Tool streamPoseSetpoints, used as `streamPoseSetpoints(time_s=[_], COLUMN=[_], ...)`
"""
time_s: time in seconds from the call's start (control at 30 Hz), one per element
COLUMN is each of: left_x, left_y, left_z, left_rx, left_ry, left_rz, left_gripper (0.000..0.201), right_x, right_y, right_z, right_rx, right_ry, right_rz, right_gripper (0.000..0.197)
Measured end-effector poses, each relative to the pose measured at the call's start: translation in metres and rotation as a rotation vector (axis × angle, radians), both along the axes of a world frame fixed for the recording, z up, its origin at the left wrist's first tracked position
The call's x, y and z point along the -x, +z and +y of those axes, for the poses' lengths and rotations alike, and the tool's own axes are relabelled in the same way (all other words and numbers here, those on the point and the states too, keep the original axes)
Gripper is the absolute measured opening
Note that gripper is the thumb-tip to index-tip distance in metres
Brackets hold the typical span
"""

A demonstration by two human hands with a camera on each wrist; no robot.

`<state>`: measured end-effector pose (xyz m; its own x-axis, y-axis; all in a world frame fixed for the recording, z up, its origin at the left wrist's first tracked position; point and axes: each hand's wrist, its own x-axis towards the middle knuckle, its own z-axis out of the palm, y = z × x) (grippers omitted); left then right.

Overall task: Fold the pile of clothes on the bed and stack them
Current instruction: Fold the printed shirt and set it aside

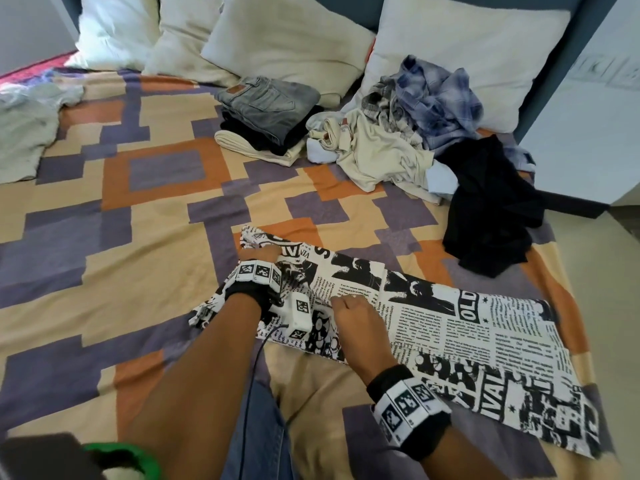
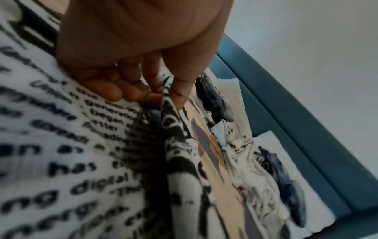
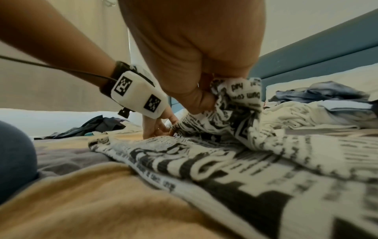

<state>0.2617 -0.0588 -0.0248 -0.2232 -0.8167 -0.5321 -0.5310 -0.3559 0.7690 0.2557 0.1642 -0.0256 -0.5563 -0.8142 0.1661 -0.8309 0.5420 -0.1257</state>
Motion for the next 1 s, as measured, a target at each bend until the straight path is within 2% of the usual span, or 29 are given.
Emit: streamPoseSetpoints(time_s=[0.07, 0.1, 0.17, 0.2, 0.23, 0.27, 0.33, 0.4, 0.43, 0.47, 0.53, 0.57, 0.63, 0.7, 0.87, 1.0], left_x=[-0.005, -0.008, -0.018, -0.020, -0.023, -0.027, -0.030, -0.030, -0.030, -0.029, -0.022, -0.018, -0.014, -0.015, -0.019, -0.019], left_y=[0.004, -0.001, -0.013, -0.034, -0.054, -0.050, -0.025, 0.006, 0.017, 0.021, 0.016, 0.006, -0.018, -0.035, -0.038, -0.027], left_z=[-0.003, -0.006, -0.009, -0.018, -0.028, -0.025, -0.009, 0.018, 0.032, 0.045, 0.073, 0.086, 0.110, 0.128, 0.127, 0.142], left_rx=[-0.045, -0.004, 0.091, 0.094, 0.067, 0.062, 0.055, 0.180, 0.293, 0.398, 0.575, 0.574, 0.505, 0.544, 0.544, 0.574], left_ry=[0.067, 0.079, 0.004, -0.001, -0.008, -0.013, 0.020, 0.020, 0.006, -0.033, -0.315, -0.496, -0.826, -0.995, -1.071, -1.038], left_rz=[0.040, 0.049, -0.024, -0.054, -0.070, -0.067, -0.038, -0.113, -0.159, -0.167, -0.120, -0.102, -0.244, -0.441, -0.530, -0.624], left_gripper=[0.031, 0.032, 0.038, 0.043, 0.054, 0.069, 0.090, 0.082, 0.071, 0.061, 0.047, 0.045, 0.055, 0.071, 0.106, 0.107], right_x=[0.001, -0.001, -0.006, -0.008, -0.007, -0.007, -0.002, 0.003, 0.007, 0.011, 0.019, 0.022, 0.026, 0.031, 0.047, 0.054], right_y=[0.001, -0.001, -0.002, -0.003, -0.002, 0.000, 0.000, 0.001, -0.002, -0.006, -0.018, -0.023, -0.024, -0.021, -0.024, -0.011], right_z=[0.007, 0.011, 0.014, 0.015, 0.016, 0.017, 0.017, 0.014, 0.014, 0.014, 0.019, 0.023, 0.039, 0.069, 0.176, 0.236], right_rx=[0.054, 0.050, -0.043, -0.122, -0.201, -0.245, -0.156, 0.037, 0.074, 0.052, -0.087, -0.114, 0.009, 0.211, 0.311, 0.701], right_ry=[-0.009, 0.003, 0.099, 0.147, 0.169, 0.167, 0.100, -0.011, -0.059, -0.085, -0.050, -0.005, 0.049, -0.071, -0.418, -0.848], right_rz=[-0.019, -0.034, -0.098, -0.143, -0.205, -0.275, -0.392, -0.464, -0.460, -0.449, -0.470, -0.516, -0.631, -0.709, -0.767, -0.689], right_gripper=[0.045, 0.044, 0.046, 0.046, 0.044, 0.043, 0.048, 0.065, 0.069, 0.063, 0.055, 0.058, 0.055, 0.044, 0.039, 0.013])
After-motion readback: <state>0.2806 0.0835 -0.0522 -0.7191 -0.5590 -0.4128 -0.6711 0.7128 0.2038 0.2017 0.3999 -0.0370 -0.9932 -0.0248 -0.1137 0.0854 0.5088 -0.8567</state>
